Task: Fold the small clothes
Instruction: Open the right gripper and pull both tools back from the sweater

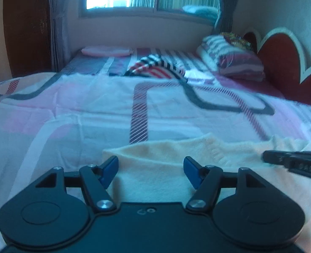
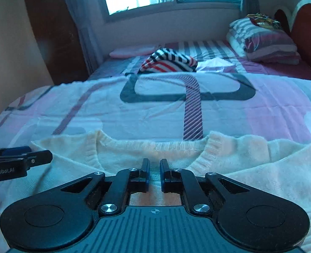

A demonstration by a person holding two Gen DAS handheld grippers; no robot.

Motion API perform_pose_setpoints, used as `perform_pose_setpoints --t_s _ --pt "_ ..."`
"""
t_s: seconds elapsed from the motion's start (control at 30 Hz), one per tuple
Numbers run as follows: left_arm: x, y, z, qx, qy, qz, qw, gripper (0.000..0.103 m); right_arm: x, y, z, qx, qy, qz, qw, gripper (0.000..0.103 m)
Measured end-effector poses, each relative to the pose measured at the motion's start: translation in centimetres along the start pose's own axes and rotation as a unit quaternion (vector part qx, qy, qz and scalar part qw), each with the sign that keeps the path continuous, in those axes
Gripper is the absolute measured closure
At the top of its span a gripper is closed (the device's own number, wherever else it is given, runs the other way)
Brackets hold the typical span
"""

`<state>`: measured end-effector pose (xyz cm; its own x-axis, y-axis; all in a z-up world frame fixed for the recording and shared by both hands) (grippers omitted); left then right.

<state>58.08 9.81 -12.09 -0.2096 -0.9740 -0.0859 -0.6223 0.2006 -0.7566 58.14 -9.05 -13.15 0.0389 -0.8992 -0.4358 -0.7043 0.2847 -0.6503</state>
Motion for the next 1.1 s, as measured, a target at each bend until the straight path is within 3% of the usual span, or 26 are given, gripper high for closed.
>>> perform_pose_setpoints --t_s 0.17,0.27,0.4,0.53,0.6,0.7,0.9,1.03,1.1 --pt "3.2 -0.5 0.7 -0.004 0.016 0.036 0.9992 0.036 -2.6 1.2 1.1 -0.030 -0.030 -0.034 0.999 0.095" --pt "1.2 0.9 2.1 -0.029 -0.004 0.024 0.9993 0.036 0.1 0.4 1.0 -0.020 0.014 -0.021 0.999 0.095" --pt "-1.0 1.5 0.1 -0.010 -0.004 0.010 0.9999 0.035 6.3 -2.3 -3.4 0.042 0.050 0.039 0.997 0.095" --pt "0.8 1.6 0.1 -0.008 0.016 0.030 0.9994 0.033 10.2 -1.9 -3.4 0.021 0.081 0.045 0.995 0.096" --pt "1.8 2.0 0.9 -0.017 -0.004 0.051 0.9985 0.032 10.6 -2.0 -3.8 0.024 0.079 0.040 0.996 0.096" --pt "1.6 1.8 0.4 -0.020 -0.007 0.039 0.9990 0.032 11.0 -2.3 -5.5 0.039 0.107 0.034 0.993 0.095" --pt "3.4 2.1 -3.8 0.022 -0.002 0.040 0.9990 0.032 9.5 0.2 -9.0 0.035 0.064 0.013 0.997 0.095" --pt "3.9 4.1 -2.7 -0.020 -0.015 0.042 0.9988 0.031 11.1 1.9 -9.5 0.031 0.089 0.022 0.995 0.095" --pt "3.4 4.6 -2.7 -0.015 -0.013 0.030 0.9993 0.029 12.4 1.7 -10.4 0.041 0.104 0.041 0.993 0.095"
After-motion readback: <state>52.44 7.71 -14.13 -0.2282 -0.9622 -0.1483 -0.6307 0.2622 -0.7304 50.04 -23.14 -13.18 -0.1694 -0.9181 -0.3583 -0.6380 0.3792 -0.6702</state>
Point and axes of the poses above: each gripper's, at about its wrist camera, not at the fingertips, and z roughly the way its jaws point, x to its right, y to its underside, the point moved 6 cm from there along z, roughly the way its jaws point, and after that the axes turned 12 degrees about z, right-handed, at the moved point
